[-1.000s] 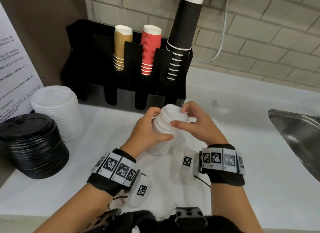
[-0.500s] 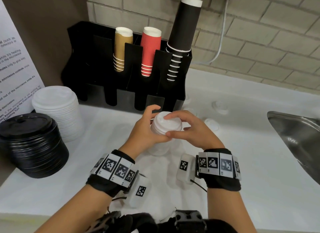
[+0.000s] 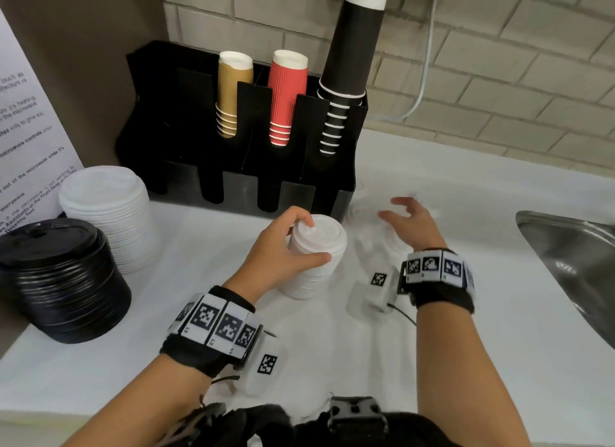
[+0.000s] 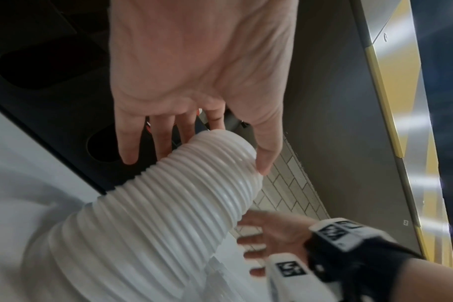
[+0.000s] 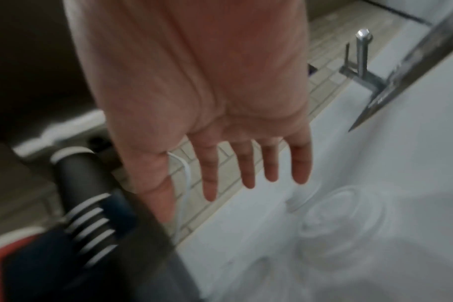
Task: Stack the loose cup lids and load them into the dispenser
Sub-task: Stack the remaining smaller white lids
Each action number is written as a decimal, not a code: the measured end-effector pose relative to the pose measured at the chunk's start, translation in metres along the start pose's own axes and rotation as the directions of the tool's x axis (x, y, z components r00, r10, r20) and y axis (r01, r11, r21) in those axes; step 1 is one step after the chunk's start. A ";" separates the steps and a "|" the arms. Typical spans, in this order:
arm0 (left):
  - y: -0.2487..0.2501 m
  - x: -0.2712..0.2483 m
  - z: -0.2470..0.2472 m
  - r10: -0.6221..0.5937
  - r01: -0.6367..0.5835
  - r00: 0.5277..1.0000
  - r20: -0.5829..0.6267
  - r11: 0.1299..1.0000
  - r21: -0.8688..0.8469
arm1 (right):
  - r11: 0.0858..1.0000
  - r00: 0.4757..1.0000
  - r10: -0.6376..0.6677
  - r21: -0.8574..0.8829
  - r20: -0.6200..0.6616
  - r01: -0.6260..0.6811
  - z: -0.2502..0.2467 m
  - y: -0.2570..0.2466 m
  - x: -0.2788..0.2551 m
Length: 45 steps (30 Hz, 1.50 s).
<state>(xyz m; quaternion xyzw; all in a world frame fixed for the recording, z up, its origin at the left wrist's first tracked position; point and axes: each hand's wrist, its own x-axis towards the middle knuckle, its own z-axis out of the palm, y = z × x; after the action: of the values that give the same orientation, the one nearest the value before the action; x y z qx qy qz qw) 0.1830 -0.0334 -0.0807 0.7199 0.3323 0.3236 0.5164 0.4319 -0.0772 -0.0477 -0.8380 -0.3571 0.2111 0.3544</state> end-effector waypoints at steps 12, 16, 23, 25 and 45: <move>-0.001 0.000 -0.001 -0.001 0.001 1.000 0.008 1.000 0.015 | 0.766 0.973 0.221 -0.630 0.071 -0.128 0.006 0.026 0.034; -0.001 0.002 -0.001 -0.020 0.020 1.000 -0.004 0.999 0.025 | 0.808 0.976 0.190 -0.582 0.107 -0.093 -0.002 0.019 0.033; -0.004 0.004 0.001 -0.009 0.010 1.000 -0.008 0.998 0.068 | 0.964 0.918 -0.263 0.129 0.297 0.234 -0.012 -0.020 -0.026; -0.003 0.004 0.002 0.006 -0.005 1.000 -0.019 0.997 0.071 | 0.930 0.871 -0.366 0.174 0.328 0.325 -0.006 -0.031 -0.046; -0.004 0.002 0.004 -0.021 0.022 0.999 -0.028 1.000 0.008 | 0.832 0.786 -0.486 -0.073 0.382 0.549 0.028 -0.064 -0.072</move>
<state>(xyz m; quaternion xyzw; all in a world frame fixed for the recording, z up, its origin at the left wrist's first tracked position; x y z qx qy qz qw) 0.1867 -0.0328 -0.0854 0.7139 0.3485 0.3265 0.5121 0.3395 -0.0870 -0.0112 -0.6849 -0.6480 0.2168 0.2530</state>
